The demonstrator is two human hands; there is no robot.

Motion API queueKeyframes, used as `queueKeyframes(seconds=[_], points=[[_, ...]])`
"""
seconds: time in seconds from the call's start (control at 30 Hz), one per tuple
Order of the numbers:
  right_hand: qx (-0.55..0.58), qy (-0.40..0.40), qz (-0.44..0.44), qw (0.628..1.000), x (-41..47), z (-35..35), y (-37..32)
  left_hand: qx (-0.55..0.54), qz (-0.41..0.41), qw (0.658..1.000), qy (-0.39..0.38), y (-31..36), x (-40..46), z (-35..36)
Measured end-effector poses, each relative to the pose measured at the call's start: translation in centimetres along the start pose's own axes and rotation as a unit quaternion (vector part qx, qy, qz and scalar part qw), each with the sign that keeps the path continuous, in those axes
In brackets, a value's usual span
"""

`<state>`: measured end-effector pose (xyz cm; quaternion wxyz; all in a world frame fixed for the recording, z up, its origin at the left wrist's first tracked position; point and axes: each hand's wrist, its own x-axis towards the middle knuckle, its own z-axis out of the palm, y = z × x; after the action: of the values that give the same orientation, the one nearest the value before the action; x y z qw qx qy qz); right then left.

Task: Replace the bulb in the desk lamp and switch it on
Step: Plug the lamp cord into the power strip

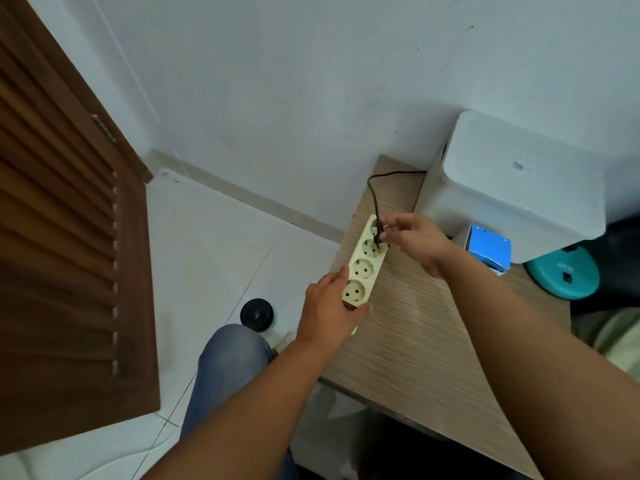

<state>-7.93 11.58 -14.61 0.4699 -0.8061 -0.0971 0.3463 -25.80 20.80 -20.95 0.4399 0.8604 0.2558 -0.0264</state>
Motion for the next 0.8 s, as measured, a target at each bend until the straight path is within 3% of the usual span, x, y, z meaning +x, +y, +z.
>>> queueKeyframes(seconds=[0.17, 0.33, 0.8], points=[[-0.138, 0.05, -0.098, 0.984, 0.2, 0.6, 0.6, -0.004, -0.002, 1.0, 0.001, -0.1, 0.0, 0.1], [-0.254, 0.04, -0.151, 0.955, 0.3, 0.5, 1.1, 0.005, 0.002, 1.0, 0.008, -0.2, 0.2, 0.2], [-0.326, 0.018, -0.183, 0.927, 0.4, 0.9, 2.4, 0.002, 0.003, 1.0, 0.005, -0.2, 0.1, 0.1]])
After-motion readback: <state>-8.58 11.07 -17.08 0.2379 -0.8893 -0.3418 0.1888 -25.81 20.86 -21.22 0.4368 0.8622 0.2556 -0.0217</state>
